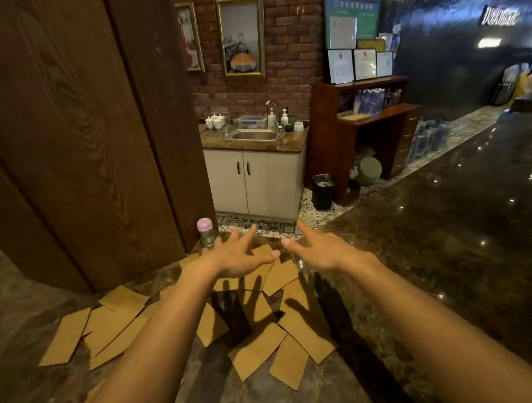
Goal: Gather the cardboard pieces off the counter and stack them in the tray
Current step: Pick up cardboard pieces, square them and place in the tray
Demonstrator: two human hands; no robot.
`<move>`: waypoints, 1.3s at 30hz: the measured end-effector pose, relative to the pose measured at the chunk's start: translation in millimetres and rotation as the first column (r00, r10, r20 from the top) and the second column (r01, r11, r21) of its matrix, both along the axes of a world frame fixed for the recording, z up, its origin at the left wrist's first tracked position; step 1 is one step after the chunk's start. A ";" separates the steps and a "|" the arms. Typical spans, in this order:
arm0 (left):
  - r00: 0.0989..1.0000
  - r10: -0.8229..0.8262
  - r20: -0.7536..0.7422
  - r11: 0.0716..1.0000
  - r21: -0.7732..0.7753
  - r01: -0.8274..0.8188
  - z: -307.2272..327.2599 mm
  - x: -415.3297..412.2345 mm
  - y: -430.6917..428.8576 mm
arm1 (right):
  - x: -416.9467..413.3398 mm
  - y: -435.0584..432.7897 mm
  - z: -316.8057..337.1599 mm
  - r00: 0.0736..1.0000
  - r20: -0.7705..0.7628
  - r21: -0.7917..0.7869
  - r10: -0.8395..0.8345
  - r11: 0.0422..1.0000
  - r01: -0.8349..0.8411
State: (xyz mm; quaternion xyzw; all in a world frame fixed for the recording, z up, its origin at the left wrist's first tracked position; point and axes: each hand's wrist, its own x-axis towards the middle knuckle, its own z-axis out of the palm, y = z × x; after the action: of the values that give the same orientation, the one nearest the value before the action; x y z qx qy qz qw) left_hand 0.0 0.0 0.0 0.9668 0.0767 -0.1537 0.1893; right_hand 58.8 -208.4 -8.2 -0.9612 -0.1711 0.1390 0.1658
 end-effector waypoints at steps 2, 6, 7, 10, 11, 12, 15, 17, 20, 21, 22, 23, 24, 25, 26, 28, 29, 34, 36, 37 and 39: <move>0.995 -0.034 -0.098 0.998 -0.062 0.028 -16.1 0.1 0.6 | 2.5 1.9 -13.8 0.999 -0.048 -0.015 -0.006 1.000 0.006; 0.980 0.019 -0.197 0.998 -0.058 -0.030 -72.6 3.2 5.7 | 0.2 6.2 -53.4 0.976 -0.181 -0.051 -0.122 0.992 0.115; 0.981 0.047 -0.186 0.996 -0.062 -0.060 -81.5 3.2 4.6 | -0.9 7.2 -59.0 0.964 -0.210 -0.064 -0.163 0.986 0.153; 0.982 0.151 -0.112 0.988 -0.003 -0.152 -101.3 -3.9 -8.8 | -7.4 9.2 -78.2 0.923 -0.325 -0.162 -0.208 0.973 0.163; 0.976 0.185 -0.113 0.983 0.013 -0.185 -107.9 -7.1 -14.6 | -11.1 10.6 -87.0 0.911 -0.351 -0.185 -0.217 0.970 0.159; 0.969 0.213 -0.127 0.977 0.017 -0.213 -111.6 -10.7 -20.7 | -14.4 12.5 -95.5 0.905 -0.349 -0.199 -0.243 0.963 0.182; 0.952 0.272 -0.144 0.962 0.027 -0.271 -126.3 -16.2 -32.2 | -25.1 16.5 -116.2 0.881 -0.298 -0.151 -0.369 0.929 0.338; 0.939 0.322 -0.120 0.945 -0.016 -0.326 -130.7 -16.8 -35.4 | -27.5 16.4 -121.0 0.850 -0.328 -0.067 -0.413 0.907 0.415; 0.924 0.375 -0.078 0.921 -0.086 -0.381 -135.4 -18.3 -38.7 | -30.5 14.0 -129.0 0.841 -0.341 0.022 -0.420 0.891 0.454; 0.920 0.387 -0.061 0.915 -0.099 -0.391 -136.9 -19.4 -39.1 | -32.1 13.9 -131.3 0.846 -0.331 0.044 -0.418 0.889 0.456; 0.916 0.398 -0.040 0.909 -0.112 -0.400 -138.6 -20.3 -38.7 | -34.3 13.6 -131.9 0.855 -0.320 0.073 -0.409 0.889 0.453; 0.906 0.422 -0.023 0.897 -0.131 -0.421 -139.6 -21.1 -38.5 | -35.8 13.3 -132.9 0.854 -0.322 0.108 -0.408 0.881 0.461; 0.887 0.461 -0.012 0.875 -0.164 -0.456 -139.6 -21.3 -38.8 | -37.2 12.9 -133.5 0.849 -0.336 0.157 -0.409 0.864 0.478; 0.861 0.509 -0.007 0.843 -0.199 -0.500 -138.9 -20.5 -39.4 | -38.6 13.5 -134.2 0.835 -0.358 0.202 -0.418 0.839 0.506; 0.832 0.555 -0.005 0.810 -0.225 -0.542 -137.7 -19.0 -40.0 | -40.4 14.5 -134.4 0.825 -0.371 0.241 -0.425 0.814 0.528; 0.787 0.616 -0.009 0.765 -0.229 -0.602 -133.4 -14.8 -42.8 | -44.8 18.3 -136.4 0.809 -0.388 0.289 -0.441 0.776 0.561; 0.772 0.635 -0.014 0.752 -0.218 -0.622 -131.9 -12.7 -44.4 | -46.3 19.5 -137.6 0.797 -0.403 0.309 -0.449 0.754 0.580; 0.711 0.698 -0.087 0.683 -0.217 -0.698 -126.6 -4.3 -47.0 | -46.8 12.1 -136.9 0.733 -0.525 0.405 -0.433 0.631 0.662; 0.693 0.708 -0.131 0.653 -0.252 -0.714 -127.4 -0.9 -43.5 | -47.2 2.5 -132.1 0.702 -0.594 0.428 -0.393 0.585 0.689; 0.683 0.717 -0.142 0.631 -0.285 -0.722 -128.9 0.5 -40.6 | -47.0 -3.6 -130.7 0.691 -0.618 0.425 -0.375 0.581 0.694; 0.676 0.721 -0.152 0.592 -0.372 -0.715 -133.1 3.4 -30.4 | -45.7 -18.9 -130.1 0.682 -0.647 0.413 -0.341 0.594 0.690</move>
State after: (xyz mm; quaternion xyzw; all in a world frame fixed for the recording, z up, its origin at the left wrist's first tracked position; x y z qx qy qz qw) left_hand 3.4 -30.4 -133.1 0.7939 0.4247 -0.0698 0.4295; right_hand 13.0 -227.3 -138.3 -0.7808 0.1408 0.2622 0.5493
